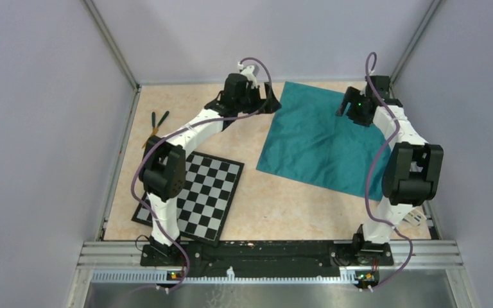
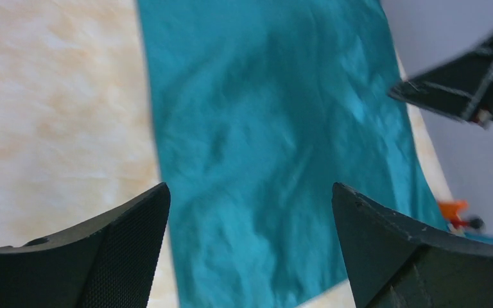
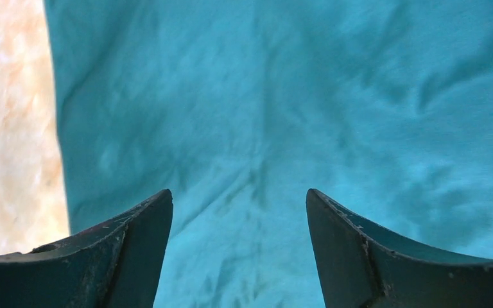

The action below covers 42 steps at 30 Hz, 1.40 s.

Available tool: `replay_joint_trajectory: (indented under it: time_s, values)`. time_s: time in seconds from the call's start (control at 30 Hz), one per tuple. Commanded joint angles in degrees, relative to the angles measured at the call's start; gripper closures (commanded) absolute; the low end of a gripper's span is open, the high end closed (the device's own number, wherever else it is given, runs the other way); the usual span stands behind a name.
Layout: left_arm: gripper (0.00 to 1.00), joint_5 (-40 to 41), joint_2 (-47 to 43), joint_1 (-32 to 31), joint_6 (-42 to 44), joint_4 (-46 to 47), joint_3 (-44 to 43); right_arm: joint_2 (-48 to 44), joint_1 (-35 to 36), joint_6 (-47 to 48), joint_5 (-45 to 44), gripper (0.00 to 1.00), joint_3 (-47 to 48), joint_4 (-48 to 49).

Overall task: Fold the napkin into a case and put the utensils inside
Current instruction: Flatten out the crumpled napkin at the center of the board.

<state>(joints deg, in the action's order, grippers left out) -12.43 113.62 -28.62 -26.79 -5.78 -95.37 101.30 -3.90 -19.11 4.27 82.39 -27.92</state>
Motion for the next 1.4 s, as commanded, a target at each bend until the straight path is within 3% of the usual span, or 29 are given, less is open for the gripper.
replay_joint_trajectory:
  time_s: [0.0, 0.17, 0.33, 0.53, 0.8, 1.07, 1.27, 1.37]
  values:
    - [0.01, -13.5, 0.16, -4.41, -5.64, 8.49, 9.21, 1.55, 1.89, -2.29, 14.25, 0.25, -4.39, 6.75]
    - [0.02, -17.87, 4.65, -8.83, -5.64, 10.83, 10.05, 3.23, 3.59, -2.25, 12.75, 0.28, -5.39, 5.58]
    - [0.02, -14.83, 8.09, -9.2, -6.2, 6.07, 9.1, 2.01, 3.55, -1.14, 5.82, 0.28, -7.27, 2.64]
    - [0.02, -13.97, 8.93, -7.58, -9.43, 4.1, 12.06, 0.94, 3.55, -1.96, 5.57, 0.28, -13.33, 7.18]
    - [0.01, -10.74, 6.15, -7.5, -13.47, 6.97, 21.43, 3.99, 3.55, 1.2, 5.21, 0.28, -13.7, 9.75]
    - [0.01, -6.91, -1.91, -8.78, -18.16, 10.51, 34.26, 11.12, 5.06, 0.99, 13.14, 0.28, -9.86, 12.79]
    - [0.01, -5.91, -3.83, -9.36, -16.85, 8.67, 33.86, 11.8, 7.41, 1.84, 16.25, 0.28, -8.48, 12.39]
    - [0.01, -5.22, -3.74, -9.35, -14.34, 4.64, 29.93, 8.3, 7.42, 3.19, 11.25, 0.28, -7.4, 8.21]
